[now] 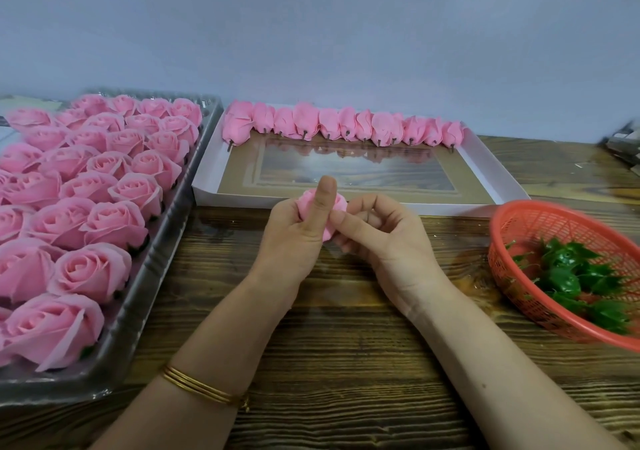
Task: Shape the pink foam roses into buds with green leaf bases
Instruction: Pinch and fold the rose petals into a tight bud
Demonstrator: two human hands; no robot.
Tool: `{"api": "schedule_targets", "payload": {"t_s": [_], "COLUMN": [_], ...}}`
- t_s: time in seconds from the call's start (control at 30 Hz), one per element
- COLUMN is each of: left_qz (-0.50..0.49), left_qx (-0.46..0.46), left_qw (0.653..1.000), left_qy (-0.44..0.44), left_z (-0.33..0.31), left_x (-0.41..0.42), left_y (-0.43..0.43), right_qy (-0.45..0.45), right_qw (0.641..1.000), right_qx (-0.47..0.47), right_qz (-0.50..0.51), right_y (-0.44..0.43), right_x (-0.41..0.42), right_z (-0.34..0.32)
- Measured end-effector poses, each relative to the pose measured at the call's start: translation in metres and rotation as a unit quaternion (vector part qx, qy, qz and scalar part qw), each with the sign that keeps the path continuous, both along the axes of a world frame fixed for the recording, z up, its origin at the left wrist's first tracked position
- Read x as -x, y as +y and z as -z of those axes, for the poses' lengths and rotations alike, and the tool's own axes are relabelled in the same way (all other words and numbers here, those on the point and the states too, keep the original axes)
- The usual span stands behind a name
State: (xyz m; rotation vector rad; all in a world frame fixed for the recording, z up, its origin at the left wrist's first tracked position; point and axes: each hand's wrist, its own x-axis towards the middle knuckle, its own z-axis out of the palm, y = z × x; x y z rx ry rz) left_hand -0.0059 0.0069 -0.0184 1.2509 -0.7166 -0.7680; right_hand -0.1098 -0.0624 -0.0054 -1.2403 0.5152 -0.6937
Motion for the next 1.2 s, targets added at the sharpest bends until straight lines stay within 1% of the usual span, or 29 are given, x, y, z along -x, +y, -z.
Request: {"api": "schedule_targets", "payload": {"t_s": [0.1,0.27,0.4,0.6,0.7,0.83,1.03,1.2], "left_qz": [0.003,0.016,0.005,-0.004,-0.019,-0.042,-0.054,-0.057], "left_qx": [0.008,0.034,0.039,0.024,0.015,-0.009,-0.020,-0.045], "left_qw": [0.999,0.997,0.996,0.995,0.994,0.989,0.988,0.979], "left_qy": [-0.032,-0.067,-0.084,-0.100,-0.108,-0.141,-0.143,-0.193], "left_z": [0.0003,-0.0012,-0.0039,-0.0039,-0.0018,0.0008,-0.0001,0.0036], "left_x": [0.0008,0.0033,0.0063,0.0081,0.0076,0.0062,0.0065,0.0054], "left_y": [-0.0001,0.0003,0.0005,-0.0003,-0.0010,-0.0001,-0.0006,-0.0004], "right_qy": [0.009,0.013,0.026,0.063,0.064,0.071,0.079,0.068], "right_qw": [1.000,1.000,1.000,0.998,0.998,0.997,0.997,0.998], "right_qx": [0.005,0.004,0.000,0.013,0.007,0.006,0.002,-0.008], "right_qz": [0.005,0.005,0.012,0.019,0.019,0.018,0.010,0.005], "right_y": [0.0011,0.0021,0.0026,-0.0005,0.0005,0.0015,0.0004,-0.0002], "right_x": [0.0001,0.0004,0.0002,0.0007,0.0001,-0.0002,-0.0007,-0.0005], "right_z": [-0.0007,-0.0021,-0.0018,0.0010,-0.0006,-0.0020,-0.0017,-0.0012]}}
